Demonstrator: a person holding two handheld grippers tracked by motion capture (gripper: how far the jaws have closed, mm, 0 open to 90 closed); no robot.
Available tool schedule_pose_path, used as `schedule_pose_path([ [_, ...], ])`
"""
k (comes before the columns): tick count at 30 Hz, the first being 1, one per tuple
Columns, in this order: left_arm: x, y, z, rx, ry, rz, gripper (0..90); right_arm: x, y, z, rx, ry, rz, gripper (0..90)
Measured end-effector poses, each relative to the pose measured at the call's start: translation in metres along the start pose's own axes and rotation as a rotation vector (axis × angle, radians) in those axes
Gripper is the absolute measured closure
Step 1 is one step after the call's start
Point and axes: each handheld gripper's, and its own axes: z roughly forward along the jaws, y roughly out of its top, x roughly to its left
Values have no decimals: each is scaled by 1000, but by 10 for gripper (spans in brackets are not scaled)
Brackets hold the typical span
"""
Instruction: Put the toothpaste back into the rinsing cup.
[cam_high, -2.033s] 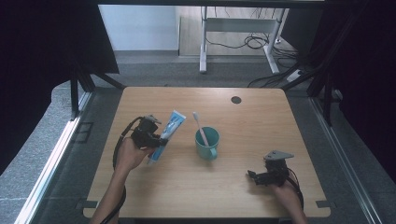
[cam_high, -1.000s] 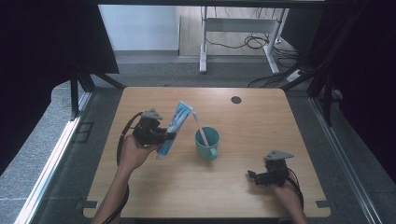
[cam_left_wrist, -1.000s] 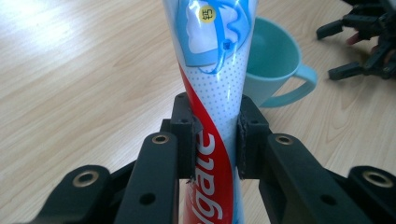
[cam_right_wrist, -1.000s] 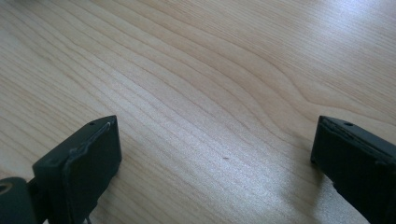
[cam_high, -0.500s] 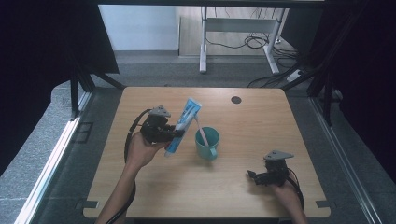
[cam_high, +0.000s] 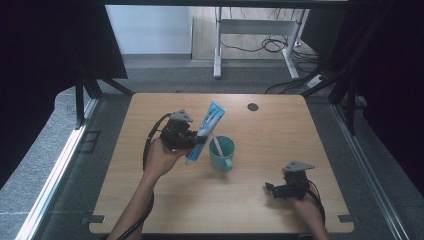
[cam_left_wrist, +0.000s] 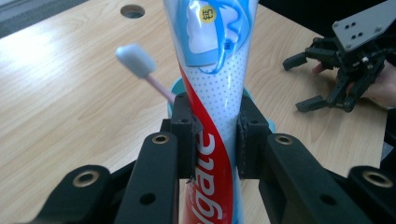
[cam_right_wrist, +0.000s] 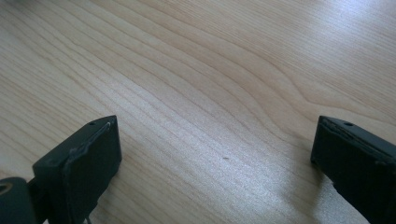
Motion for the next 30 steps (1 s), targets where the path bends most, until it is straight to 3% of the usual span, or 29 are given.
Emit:
schedule_pose_path([
  [30,-13,32,34,-49,18,22,734,0,0,0,0,0,0,13],
])
